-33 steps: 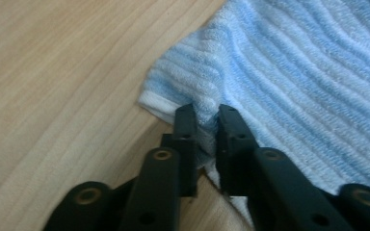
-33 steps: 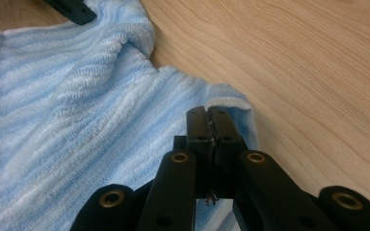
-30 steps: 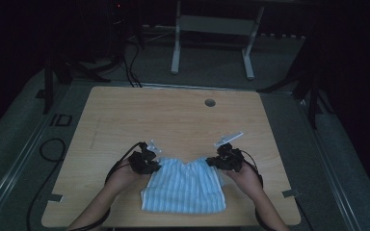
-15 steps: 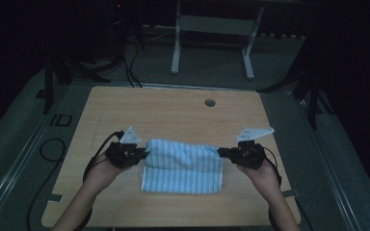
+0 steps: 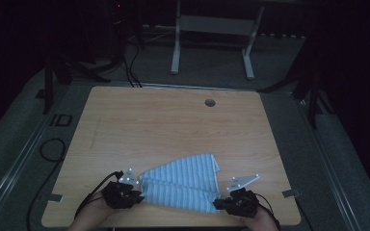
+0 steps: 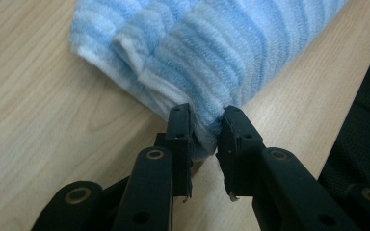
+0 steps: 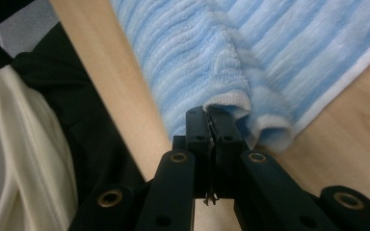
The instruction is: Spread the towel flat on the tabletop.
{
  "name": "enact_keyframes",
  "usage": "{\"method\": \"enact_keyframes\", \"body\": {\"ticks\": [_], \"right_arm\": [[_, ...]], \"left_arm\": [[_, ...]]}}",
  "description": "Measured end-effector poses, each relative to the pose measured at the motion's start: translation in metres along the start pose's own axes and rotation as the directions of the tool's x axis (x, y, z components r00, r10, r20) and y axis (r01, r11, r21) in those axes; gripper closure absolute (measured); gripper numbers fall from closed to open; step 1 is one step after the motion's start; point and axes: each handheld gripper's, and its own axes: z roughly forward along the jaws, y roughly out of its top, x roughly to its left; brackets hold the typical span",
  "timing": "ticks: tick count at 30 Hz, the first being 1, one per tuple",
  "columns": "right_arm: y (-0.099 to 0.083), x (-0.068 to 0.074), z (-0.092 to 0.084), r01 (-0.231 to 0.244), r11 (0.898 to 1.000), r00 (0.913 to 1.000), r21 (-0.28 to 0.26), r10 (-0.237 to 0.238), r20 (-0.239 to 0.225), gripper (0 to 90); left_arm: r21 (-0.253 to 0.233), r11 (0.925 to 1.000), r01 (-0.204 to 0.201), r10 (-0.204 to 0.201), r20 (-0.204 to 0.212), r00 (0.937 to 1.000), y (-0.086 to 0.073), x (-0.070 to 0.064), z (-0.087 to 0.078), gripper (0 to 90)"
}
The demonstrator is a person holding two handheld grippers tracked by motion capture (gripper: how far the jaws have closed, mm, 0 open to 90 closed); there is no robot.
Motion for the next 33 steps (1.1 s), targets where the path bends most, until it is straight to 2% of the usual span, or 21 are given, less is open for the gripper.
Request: {"method": "enact_keyframes", "body": {"ticks": [3,5,7,9,10,11,12,13,14,15,16,17,18,19,21,22,24,25,26,30,33], "right_arm": [[0.008,-0.004,-0.004,-0.01,1.0,0.9998,-0.029,0.011,0.018,88.3],[0.015,-0.007,-0.005,-0.006,1.0,0.9998,-0.03,0.007,0.021,88.3],[0.042,-0.018,-0.008,0.01,0.999,0.9983,-0.042,-0.008,0.058,88.4],[0.053,-0.022,-0.009,0.022,0.999,0.9961,-0.046,-0.018,0.087,88.5],[0.075,-0.029,-0.018,0.038,0.996,0.99,-0.078,-0.027,0.138,88.6],[0.084,-0.029,-0.03,0.063,0.99,0.9832,-0.13,-0.039,0.178,88.6],[0.092,-0.025,-0.046,0.094,0.974,0.979,-0.208,-0.052,0.197,88.6],[0.092,-0.025,-0.046,0.094,0.974,0.979,-0.208,-0.052,0.197,88.6],[0.096,-0.012,-0.079,0.157,0.918,0.9808,-0.365,-0.101,0.166,88.5],[0.093,-0.006,-0.09,0.163,0.906,0.983,-0.391,-0.114,0.144,88.2],[0.093,-0.006,-0.09,0.163,0.906,0.983,-0.391,-0.114,0.144,88.2],[0.08,-0.003,-0.088,0.108,0.946,0.9937,-0.306,-0.112,0.004,75.0],[0.069,-0.005,-0.075,0.069,0.979,0.9939,-0.19,-0.084,-0.071,68.7],[0.054,-0.006,-0.059,0.055,0.995,0.9961,-0.085,-0.061,-0.065,64.3],[0.023,-0.011,-0.028,0.027,0.992,0.9995,0.123,-0.025,-0.02,61.2],[0.011,-0.015,-0.019,0.0,0.986,0.9999,0.168,-0.001,0.01,60.8],[-0.003,-0.023,-0.018,-0.084,0.986,0.9964,0.142,0.084,0.012,60.2],[-0.003,-0.023,-0.018,-0.084,0.986,0.9964,0.142,0.084,0.012,60.2],[-0.004,-0.025,-0.028,-0.113,0.991,0.9929,0.072,0.11,0.045,59.3],[0.011,-0.017,-0.036,-0.087,0.995,0.9959,-0.039,0.088,0.019,64.3],[0.018,-0.011,-0.024,-0.061,0.998,0.9981,-0.01,0.061,0.001,64.3]], "left_arm": [[-0.019,0.9997,0.016,-0.015,0.018,0.9997,0.006,0.004,-0.005,79.7],[-0.033,0.9993,0.016,-0.016,-0.011,0.9998,0.017,0.009,-0.008,79.6],[-0.065,0.9978,0.015,-0.016,-0.016,0.9998,0.03,0.016,-0.012,81.0],[-0.112,0.9937,0.006,-0.013,-0.065,0.9978,0.045,0.022,-0.02,81.5],[-0.154,0.9881,-0.002,-0.017,-0.12,0.9927,0.052,0.024,-0.029,82.1],[-0.208,0.9782,0.009,-0.043,-0.162,0.9859,0.058,0.025,-0.042,82.2],[-0.315,0.949,-0.01,-0.064,-0.222,0.9729,0.065,0.019,-0.07,82.2],[-0.315,0.949,-0.01,-0.064,-0.222,0.9729,0.065,0.019,-0.07,82.1],[-0.285,0.9571,-0.054,-0.002,-0.194,0.9811,0.063,0.008,-0.088,81.8],[-0.285,0.9571,-0.054,-0.002,-0.194,0.9811,0.063,0.008,-0.088,79.6],[-0.225,0.9724,-0.062,0.03,-0.142,0.9894,0.058,0.004,-0.088,79.6],[-0.168,0.9834,-0.068,0.05,-0.109,0.9928,0.051,0.0,-0.083,66.8],[-0.109,0.9919,-0.065,0.057,-0.075,0.9956,0.042,-0.002,-0.073,59.4],[0.009,0.9983,-0.058,0.058,-0.015,0.9982,0.021,0.0,-0.051,58.2],[0.034,0.999,-0.029,0.028,0.011,0.9995,0.011,0.003,-0.043,52.1],[0.074,0.9972,-0.002,-0.001,0.039,0.9992,-0.005,0.008,-0.032,49.9],[0.083,0.9966,-0.002,-0.001,0.039,0.9992,-0.009,0.008,-0.029,45.8],[0.085,0.9964,-0.002,-0.003,0.05,0.9987,-0.01,0.009,-0.029,45.8],[0.077,0.997,-0.003,-0.001,0.05,0.9987,-0.01,0.008,-0.029,42.4],[0.038,0.998,-0.05,0.05,0.017,0.9986,0.002,0.005,-0.033,38.9],[0.05,0.9936,-0.101,0.099,0.027,0.9947,0.012,0.001,-0.024,38.9]]}}
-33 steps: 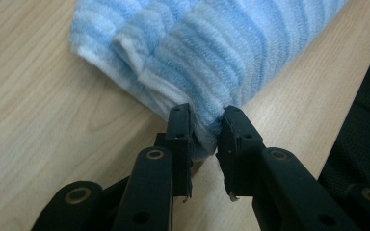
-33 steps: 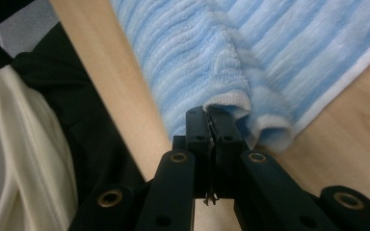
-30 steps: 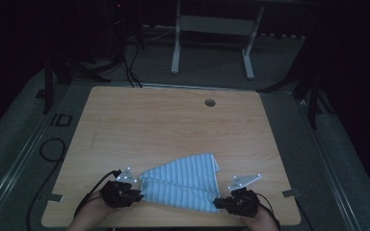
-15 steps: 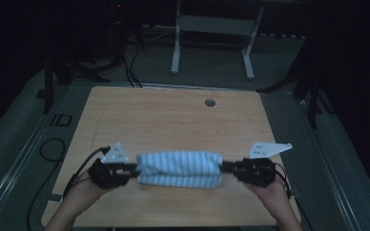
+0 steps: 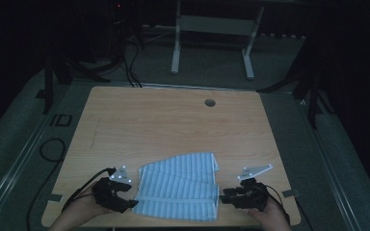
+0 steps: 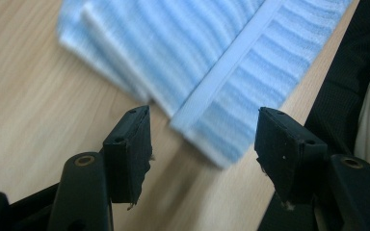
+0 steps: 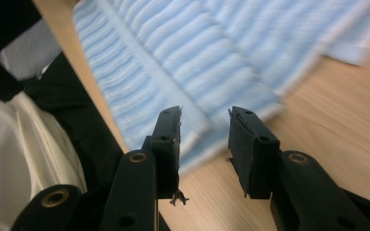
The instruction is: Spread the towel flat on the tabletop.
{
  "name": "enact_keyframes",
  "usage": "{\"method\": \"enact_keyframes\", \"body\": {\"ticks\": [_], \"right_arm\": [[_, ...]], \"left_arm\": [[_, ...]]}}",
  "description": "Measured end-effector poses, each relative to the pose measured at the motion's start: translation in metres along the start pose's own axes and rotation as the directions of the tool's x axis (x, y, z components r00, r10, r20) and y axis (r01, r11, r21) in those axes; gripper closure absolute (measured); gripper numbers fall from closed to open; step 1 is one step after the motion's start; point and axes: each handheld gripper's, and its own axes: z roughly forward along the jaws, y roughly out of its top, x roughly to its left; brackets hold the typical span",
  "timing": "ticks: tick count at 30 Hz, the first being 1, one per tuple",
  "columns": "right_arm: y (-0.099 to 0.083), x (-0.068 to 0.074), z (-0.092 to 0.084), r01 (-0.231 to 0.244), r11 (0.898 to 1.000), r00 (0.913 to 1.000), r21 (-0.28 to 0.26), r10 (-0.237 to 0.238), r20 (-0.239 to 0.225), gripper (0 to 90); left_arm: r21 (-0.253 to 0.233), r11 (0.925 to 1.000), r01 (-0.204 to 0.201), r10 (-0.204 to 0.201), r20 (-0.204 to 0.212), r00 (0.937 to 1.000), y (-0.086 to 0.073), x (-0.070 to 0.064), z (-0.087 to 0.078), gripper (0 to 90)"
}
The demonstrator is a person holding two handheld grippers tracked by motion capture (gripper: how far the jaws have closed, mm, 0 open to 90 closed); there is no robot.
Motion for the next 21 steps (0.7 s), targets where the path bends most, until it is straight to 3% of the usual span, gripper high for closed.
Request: {"method": "enact_keyframes", "body": {"ticks": [1,2,3,5,6,7,8,9,11,15,16,19,20,21], "right_arm": [[0.003,0.003,0.018,0.012,0.998,0.9999,0.054,-0.012,-0.002,63.6],[0.003,0.004,0.026,0.021,0.997,0.9998,0.074,-0.02,-0.007,63.0],[0.003,0.004,0.032,0.022,0.996,0.9996,0.083,-0.02,-0.018,63.0],[0.003,0.004,0.038,0.023,0.995,0.9995,0.095,-0.021,-0.021,63.0],[0.003,0.005,0.046,0.036,0.99,0.9994,0.139,-0.036,-0.003,65.3],[0.003,0.006,0.048,0.039,0.988,0.9992,0.147,-0.04,0.001,69.3],[0.004,0.005,0.049,0.042,0.987,0.9991,0.157,-0.042,-0.002,77.7],[0.004,0.005,0.049,0.042,0.987,0.9991,0.157,-0.042,-0.002,77.7],[0.006,0.006,0.047,0.055,0.985,0.9985,0.166,-0.054,-0.009,89.5],[0.013,0.007,0.038,0.075,0.99,0.9972,0.122,-0.075,-0.003,90.0],[0.017,0.008,0.034,0.086,0.989,0.9962,0.12,-0.087,0.004,90.0],[0.02,0.008,0.033,0.09,0.987,0.9952,0.136,-0.094,0.027,87.0],[0.02,0.006,0.037,0.076,0.984,0.9968,0.16,-0.079,0.011,70.8],[0.02,0.006,0.037,0.076,0.984,0.9968,0.16,-0.079,0.011,70.8]], "left_arm": [[0.014,0.9998,-0.01,0.01,0.004,0.9999,0.002,0.0,0.005,38.9],[0.025,0.9995,-0.02,0.02,0.002,0.9998,0.003,-0.001,0.011,39.0],[0.04,0.9989,-0.026,0.026,0.007,0.9996,0.003,0.0,0.021,39.0],[0.053,0.9983,-0.025,0.025,-0.001,0.9997,0.003,0.0,0.026,39.3],[0.069,0.997,-0.036,0.037,-0.01,0.9993,0.003,-0.001,0.03,40.7],[0.086,0.9953,-0.045,0.047,-0.03,0.9984,0.003,-0.001,0.038,40.8],[0.086,0.9953,-0.045,0.047,-0.03,0.9984,0.003,-0.001,0.038,41.1],[0.081,0.9953,-0.052,0.055,-0.031,0.998,0.002,-0.002,0.04,41.1],[0.078,0.9948,-0.065,0.067,-0.028,0.9973,0.003,-0.003,0.041,43.2],[0.075,0.9922,-0.099,0.102,-0.034,0.9942,0.003,-0.006,0.039,53.3],[0.077,0.9908,-0.112,0.115,-0.033,0.9928,0.003,-0.006,0.039,61.8],[0.069,0.9913,-0.112,0.114,-0.03,0.993,0.003,-0.006,0.039,67.3],[0.066,0.9914,-0.113,0.115,-0.03,0.9929,0.003,-0.006,0.039,68.4],[0.066,0.9913,-0.114,0.116,-0.03,0.9928,0.003,-0.006,0.039,68.4]]}}
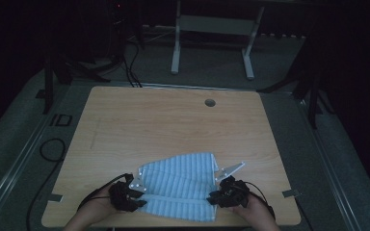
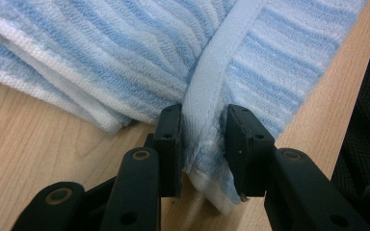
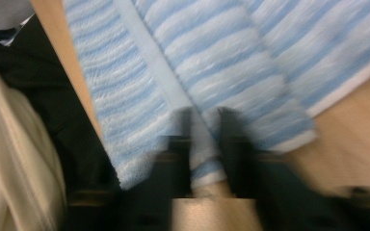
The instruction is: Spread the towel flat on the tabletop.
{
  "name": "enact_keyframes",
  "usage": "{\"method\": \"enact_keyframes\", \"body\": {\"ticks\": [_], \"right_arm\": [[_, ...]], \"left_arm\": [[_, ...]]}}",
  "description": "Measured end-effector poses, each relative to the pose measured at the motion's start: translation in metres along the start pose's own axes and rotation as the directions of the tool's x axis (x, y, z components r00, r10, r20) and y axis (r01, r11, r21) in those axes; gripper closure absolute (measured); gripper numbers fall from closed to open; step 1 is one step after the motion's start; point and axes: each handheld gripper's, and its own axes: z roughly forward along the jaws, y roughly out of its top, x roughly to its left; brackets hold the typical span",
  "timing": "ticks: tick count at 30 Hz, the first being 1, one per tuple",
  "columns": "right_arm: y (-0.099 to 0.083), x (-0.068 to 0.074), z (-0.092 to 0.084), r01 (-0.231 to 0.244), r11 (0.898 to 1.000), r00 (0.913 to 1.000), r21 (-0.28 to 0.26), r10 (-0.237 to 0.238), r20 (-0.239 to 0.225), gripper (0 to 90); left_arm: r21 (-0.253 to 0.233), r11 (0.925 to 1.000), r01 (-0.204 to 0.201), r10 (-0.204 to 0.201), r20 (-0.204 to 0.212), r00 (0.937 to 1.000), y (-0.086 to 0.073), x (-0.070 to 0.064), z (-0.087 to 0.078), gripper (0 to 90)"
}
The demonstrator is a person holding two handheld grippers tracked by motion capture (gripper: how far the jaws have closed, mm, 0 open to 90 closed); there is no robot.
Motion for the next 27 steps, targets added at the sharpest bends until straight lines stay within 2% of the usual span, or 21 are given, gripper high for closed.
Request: {"method": "enact_keyframes", "body": {"ticks": [1,2,3,4,5,8,14,15,17,19,20,23,27], "right_arm": [[-0.001,0.001,0.007,0.01,1.0,0.9999,0.027,-0.01,-0.004,67.4],[-0.001,0.001,0.007,0.01,1.0,0.9999,0.027,-0.01,-0.004,67.4],[-0.003,0.006,0.016,0.038,0.997,0.9993,0.072,-0.038,-0.002,69.2],[-0.003,0.006,0.016,0.038,0.997,0.9993,0.072,-0.038,-0.002,69.2],[-0.003,0.011,0.019,0.069,0.993,0.9975,0.097,-0.07,0.01,78.2],[-0.002,0.014,0.018,0.084,0.991,0.9964,0.101,-0.084,0.0,83.2],[0.0,0.012,0.004,0.071,0.997,0.9974,0.041,-0.071,-0.007,84.4],[0.001,0.01,-0.008,0.063,0.998,0.998,0.005,-0.063,0.006,84.4],[0.003,0.007,-0.018,0.056,0.998,0.9981,-0.028,-0.055,0.026,84.4],[0.004,0.006,-0.023,0.053,0.998,0.9983,-0.039,-0.053,0.024,84.4],[0.005,0.005,-0.027,0.055,0.997,0.9983,-0.058,-0.053,0.023,84.4],[0.01,-0.001,-0.041,0.037,0.993,0.9983,-0.112,-0.031,0.05,84.4],[0.024,-0.012,-0.055,0.03,0.986,0.9972,-0.161,-0.019,0.072,84.4]], "left_arm": [[-0.001,1.0,0.006,-0.006,-0.004,1.0,0.0,0.0,0.0,68.5],[-0.005,0.9999,0.017,-0.017,-0.006,0.9998,0.0,0.0,0.0,68.5],[-0.001,1.0,0.009,-0.009,-0.007,0.9999,0.0,0.0,0.0,68.4],[-0.003,0.9999,0.013,-0.013,-0.013,0.9998,0.0,0.0,-0.001,68.4],[-0.009,0.9998,0.019,-0.02,-0.016,0.9997,-0.001,0.0,-0.001,68.5],[-0.01,0.9999,0.011,-0.012,-0.02,0.9997,-0.001,-0.001,-0.003,69.0],[-0.036,0.9992,0.017,-0.018,-0.022,0.9996,0.0,-0.002,-0.01,77.6],[-0.057,0.9983,0.014,-0.016,-0.024,0.9996,0.002,-0.004,-0.016,79.5],[-0.089,0.9961,0.004,-0.005,-0.011,0.9999,0.008,-0.007,-0.028,81.0],[-0.098,0.9952,-0.004,0.004,-0.006,1.0,0.01,-0.008,-0.033,82.1],[-0.11,0.9939,-0.009,0.008,-0.011,0.9999,0.012,-0.009,-0.037,82.1],[-0.162,0.9868,0.011,-0.016,-0.027,0.9995,0.02,-0.005,-0.051,82.0],[-0.179,0.9837,-0.013,0.003,-0.059,0.9982,0.035,0.005,-0.064,82.2]]}}
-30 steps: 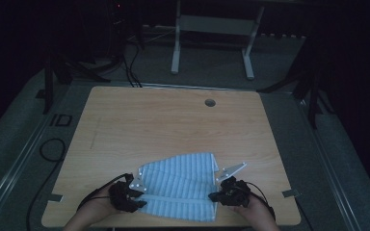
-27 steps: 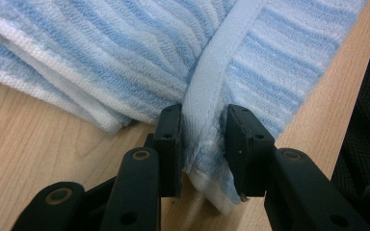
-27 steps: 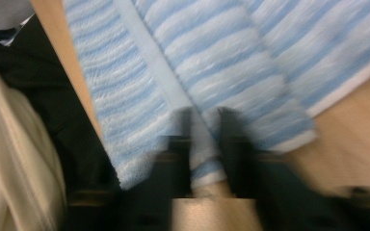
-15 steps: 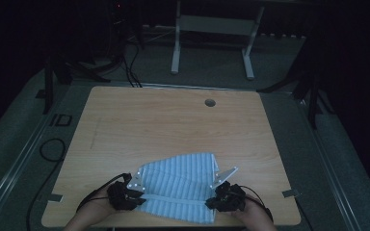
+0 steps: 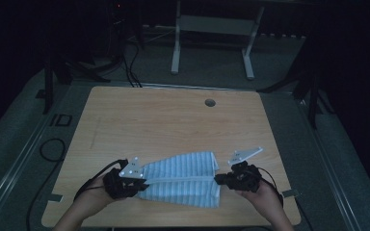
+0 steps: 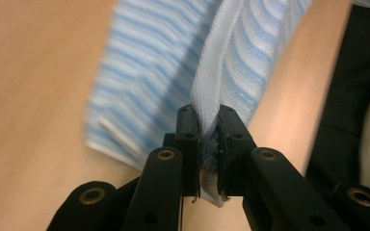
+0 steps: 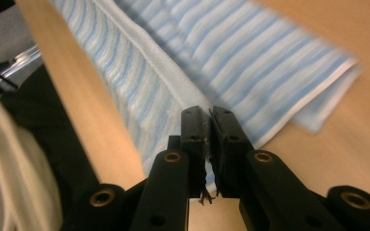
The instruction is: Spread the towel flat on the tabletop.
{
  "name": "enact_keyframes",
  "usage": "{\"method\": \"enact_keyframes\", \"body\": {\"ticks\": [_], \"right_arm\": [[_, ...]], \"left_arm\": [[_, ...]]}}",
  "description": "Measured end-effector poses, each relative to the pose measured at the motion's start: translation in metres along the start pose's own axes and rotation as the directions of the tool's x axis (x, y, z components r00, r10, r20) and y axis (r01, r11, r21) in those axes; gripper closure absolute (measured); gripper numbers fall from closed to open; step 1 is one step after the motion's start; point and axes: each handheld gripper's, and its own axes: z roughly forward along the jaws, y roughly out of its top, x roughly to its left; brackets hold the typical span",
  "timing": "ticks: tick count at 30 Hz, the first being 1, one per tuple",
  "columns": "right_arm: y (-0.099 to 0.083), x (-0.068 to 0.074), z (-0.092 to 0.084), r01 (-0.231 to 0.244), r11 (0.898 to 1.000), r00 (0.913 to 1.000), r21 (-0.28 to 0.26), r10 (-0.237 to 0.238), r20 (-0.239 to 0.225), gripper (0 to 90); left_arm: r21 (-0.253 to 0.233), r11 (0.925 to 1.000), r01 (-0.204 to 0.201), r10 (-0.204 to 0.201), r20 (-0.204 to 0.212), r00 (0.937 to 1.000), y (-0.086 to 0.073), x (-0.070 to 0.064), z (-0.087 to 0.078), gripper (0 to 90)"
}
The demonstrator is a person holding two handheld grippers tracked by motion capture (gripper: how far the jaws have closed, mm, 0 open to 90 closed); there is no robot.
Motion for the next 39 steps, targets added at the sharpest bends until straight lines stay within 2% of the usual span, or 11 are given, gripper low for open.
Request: {"method": "enact_keyframes", "body": {"ticks": [9,12,13,14,15,18,23,26,29,35,39], "right_arm": [[0.06,-0.044,0.007,-0.001,1.0,0.9999,0.012,0.001,0.014,84.4],[0.096,-0.071,0.01,0.002,1.0,0.9939,0.024,-0.004,0.11,84.4],[0.123,-0.091,0.002,-0.003,0.998,0.9765,-0.063,0.017,0.215,81.2],[0.123,-0.091,0.002,-0.003,0.998,0.9765,-0.063,0.017,0.215,81.2],[0.15,-0.117,-0.016,-0.108,0.968,0.9473,-0.226,0.169,0.272,64.6],[0.164,-0.134,-0.029,-0.176,0.939,0.9255,-0.295,0.26,0.275,64.8],[0.159,-0.151,-0.01,-0.229,0.957,0.9132,-0.18,0.275,0.301,60.9],[0.141,-0.153,0.017,-0.252,0.965,0.9301,-0.076,0.263,0.256,59.9],[0.117,-0.147,0.052,-0.261,0.964,0.9453,0.052,0.245,0.216,59.0],[0.093,-0.134,0.071,-0.249,0.959,0.9592,0.135,0.225,0.171,56.5],[0.077,-0.126,0.074,-0.251,0.958,0.964,0.142,0.233,0.127,56.5]], "left_arm": [[0.034,0.9993,0.018,-0.019,0.016,0.9997,0.046,0.058,0.008,82.2],[0.05,0.9984,0.027,-0.021,-0.1,0.9947,0.071,0.09,0.013,82.1],[0.02,0.9982,0.056,-0.049,-0.251,0.9667,0.094,0.121,0.012,74.6],[0.02,0.9982,0.056,-0.049,-0.251,0.9667,0.094,0.121,0.012,60.0],[-0.083,0.9832,0.163,-0.181,-0.338,0.9234,0.111,0.152,0.003,50.9],[-0.143,0.9642,0.223,-0.259,-0.331,0.9074,0.118,0.169,-0.005,49.7],[-0.074,0.9568,0.281,-0.291,-0.243,0.9255,0.106,0.178,0.011,42.3],[0.01,0.9536,0.301,-0.293,-0.193,0.9363,0.089,0.172,0.033,42.4],[0.099,0.9404,0.325,-0.304,-0.184,0.9347,0.064,0.163,0.055,42.3],[0.121,0.923,0.365,-0.349,-0.138,0.927,0.039,0.154,0.063,42.1],[0.111,0.936,0.334,-0.322,-0.109,0.9402,0.025,0.133,0.064,40.5]]}}
